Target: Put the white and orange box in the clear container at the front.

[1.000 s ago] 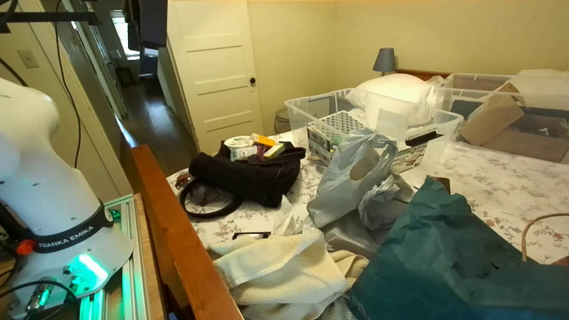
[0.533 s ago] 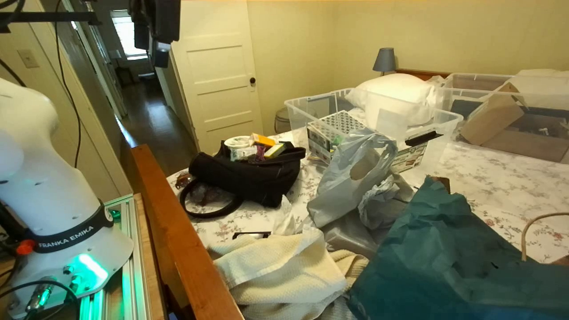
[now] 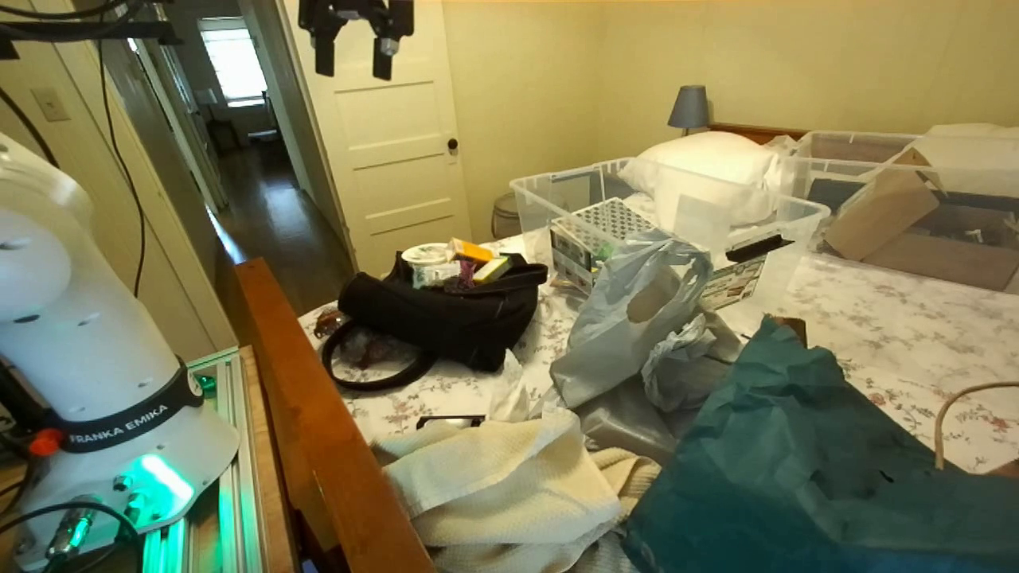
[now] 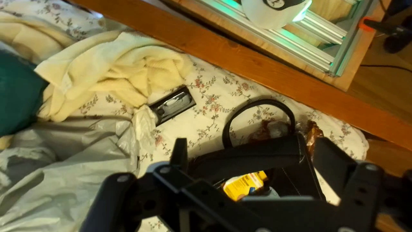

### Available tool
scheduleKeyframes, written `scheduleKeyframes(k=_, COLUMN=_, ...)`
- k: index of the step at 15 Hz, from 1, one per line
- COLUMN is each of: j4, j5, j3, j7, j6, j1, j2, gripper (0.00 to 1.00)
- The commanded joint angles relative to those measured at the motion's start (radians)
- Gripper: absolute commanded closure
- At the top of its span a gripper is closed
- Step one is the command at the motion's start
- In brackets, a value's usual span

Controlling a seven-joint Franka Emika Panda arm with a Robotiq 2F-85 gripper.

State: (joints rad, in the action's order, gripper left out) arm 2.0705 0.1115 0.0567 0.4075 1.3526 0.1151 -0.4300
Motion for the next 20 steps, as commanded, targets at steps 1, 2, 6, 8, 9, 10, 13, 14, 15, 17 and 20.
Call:
scheduleKeyframes(k=1, j4=-0.134, j5=0.057, j3=-0.026, j7=0.055, j6=0.035, j1=0.006, j2=0.12, gripper=0.0)
scheduleKeyframes(k=2, j4=-0.16, j5=0.068, j3=-0.033, j7=0.068, j6=0.044, j1=0.007, j2=0.144, gripper=0.0)
scheduleKeyframes(k=6, j4=-0.093, j5=0.038, j3=-0.033, j7=0.036, j6=0.049, j1=-0.005, j2=0.1, gripper=0.0)
scheduleKeyframes(k=8, j4=-0.091, j5=0.038, j3=-0.032, j7=0.036, j6=0.049, j1=-0.006, j2=0.095, gripper=0.0)
scheduleKeyframes(k=9, j4=-0.091, j5=0.038, j3=-0.032, j7=0.036, j6=0.049, j1=-0.006, j2=0.095, gripper=0.0)
scheduleKeyframes(k=10, j4=-0.09, j5=0.038, j3=-0.032, j7=0.036, j6=0.049, j1=-0.006, j2=0.095, gripper=0.0)
scheduleKeyframes(k=13, j4=-0.09, j5=0.038, j3=-0.032, j7=0.036, j6=0.049, j1=-0.006, j2=0.095, gripper=0.0)
scheduleKeyframes(k=14, j4=-0.09, j5=0.038, j3=-0.032, j7=0.036, j6=0.049, j1=-0.006, j2=0.095, gripper=0.0)
scheduleKeyframes(k=15, j4=-0.09, j5=0.038, j3=-0.032, j7=0.036, j6=0.049, j1=-0.006, j2=0.095, gripper=0.0)
scheduleKeyframes(k=17, j4=-0.09, j5=0.038, j3=-0.032, j7=0.036, j6=0.049, j1=-0.006, j2=0.095, gripper=0.0)
scheduleKeyframes(k=20, j4=-0.113, j5=-0.015, j3=-0.024, j7=-0.007, j6=0.043, j1=-0.012, j2=0.112, gripper=0.0)
